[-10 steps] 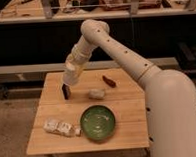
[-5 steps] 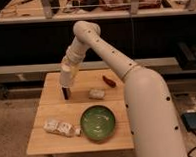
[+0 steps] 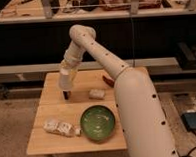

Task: Place the ceramic cup over the eraser

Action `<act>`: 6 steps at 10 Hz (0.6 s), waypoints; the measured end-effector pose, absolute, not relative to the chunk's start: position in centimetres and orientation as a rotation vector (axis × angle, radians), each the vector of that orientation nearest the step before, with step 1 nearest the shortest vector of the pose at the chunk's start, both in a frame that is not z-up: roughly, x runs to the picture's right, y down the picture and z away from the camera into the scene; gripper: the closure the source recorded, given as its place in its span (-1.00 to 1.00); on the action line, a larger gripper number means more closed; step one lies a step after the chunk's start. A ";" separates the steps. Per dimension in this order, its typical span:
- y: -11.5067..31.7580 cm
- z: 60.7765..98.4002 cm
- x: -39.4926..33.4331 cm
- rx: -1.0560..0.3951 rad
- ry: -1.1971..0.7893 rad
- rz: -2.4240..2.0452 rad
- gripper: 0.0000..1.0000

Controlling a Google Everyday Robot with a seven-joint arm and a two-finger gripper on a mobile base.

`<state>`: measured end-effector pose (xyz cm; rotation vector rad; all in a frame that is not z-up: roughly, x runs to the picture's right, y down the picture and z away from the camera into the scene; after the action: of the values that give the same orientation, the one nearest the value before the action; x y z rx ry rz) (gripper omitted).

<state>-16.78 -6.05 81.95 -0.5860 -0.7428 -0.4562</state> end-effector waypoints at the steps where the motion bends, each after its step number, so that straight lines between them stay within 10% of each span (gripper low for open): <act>1: -5.5 82.6 -16.7 -0.595 -0.722 -0.473 0.76; 6: -2.5 84.6 -17.9 -0.609 -0.691 -0.531 -0.16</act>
<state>-17.89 -2.45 84.56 -0.6086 -0.6911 -0.5308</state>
